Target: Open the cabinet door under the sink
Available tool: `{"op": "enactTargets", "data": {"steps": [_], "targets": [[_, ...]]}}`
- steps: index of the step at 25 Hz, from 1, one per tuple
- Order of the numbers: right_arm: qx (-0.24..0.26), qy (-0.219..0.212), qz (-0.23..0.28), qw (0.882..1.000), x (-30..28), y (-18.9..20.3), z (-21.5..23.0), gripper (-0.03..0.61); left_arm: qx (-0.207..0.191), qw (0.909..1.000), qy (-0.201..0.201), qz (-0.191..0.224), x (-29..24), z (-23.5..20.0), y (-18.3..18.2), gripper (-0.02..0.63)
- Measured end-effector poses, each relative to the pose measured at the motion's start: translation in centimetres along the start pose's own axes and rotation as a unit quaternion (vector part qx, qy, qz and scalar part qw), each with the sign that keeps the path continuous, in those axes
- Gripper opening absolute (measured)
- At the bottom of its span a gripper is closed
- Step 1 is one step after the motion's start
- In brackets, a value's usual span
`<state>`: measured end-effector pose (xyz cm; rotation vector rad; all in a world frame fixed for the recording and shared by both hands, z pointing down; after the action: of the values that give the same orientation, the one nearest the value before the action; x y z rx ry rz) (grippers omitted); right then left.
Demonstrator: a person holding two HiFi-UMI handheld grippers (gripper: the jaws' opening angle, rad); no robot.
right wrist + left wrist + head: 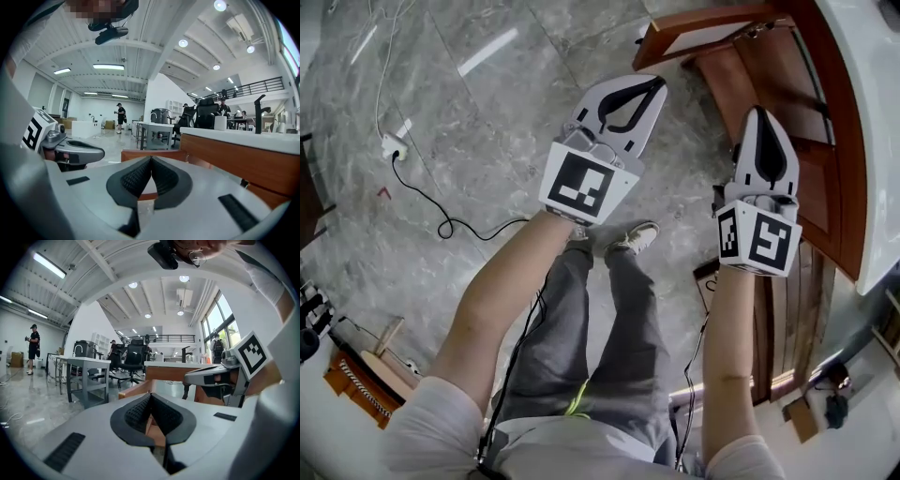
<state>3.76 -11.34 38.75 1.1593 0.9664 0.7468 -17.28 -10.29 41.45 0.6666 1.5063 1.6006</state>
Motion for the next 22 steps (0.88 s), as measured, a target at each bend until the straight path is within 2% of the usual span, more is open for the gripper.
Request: {"op": "enactTargets", "data": {"steps": [6,14,18,22], "targets": [[-0.006,0.014,0.004,1.000,5.7,-5.8,0.6,0.031,0.015,0.9999,0.003,0.003,2.9,2.3,-6.9,0.018],[-0.020,0.021,0.001,1.000,13.0,-13.8,-0.7,0.031,-0.003,0.9997,0.021,0.011,6.0,3.6,-18.0,0.018],[-0.023,0.029,0.009,0.999,15.9,-18.3,-0.1,0.031,-0.024,0.9987,0.037,0.026,7.0,4.4,-24.1,0.018],[-0.029,0.041,0.018,0.999,18.7,-22.5,-0.1,0.031,-0.017,0.9984,0.042,0.035,8.4,4.4,-29.1,0.018]]}}
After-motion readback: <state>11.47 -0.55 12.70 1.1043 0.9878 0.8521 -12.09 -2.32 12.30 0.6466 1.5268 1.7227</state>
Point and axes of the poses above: the fingertips, and each gripper's own axes: x backward along the fingers, z to its right, y out of its underside, the point moved 10 cm from there along x, backward along the fingers, and after that the axes turned 11 degrees about -x, right-handed, at the moved point
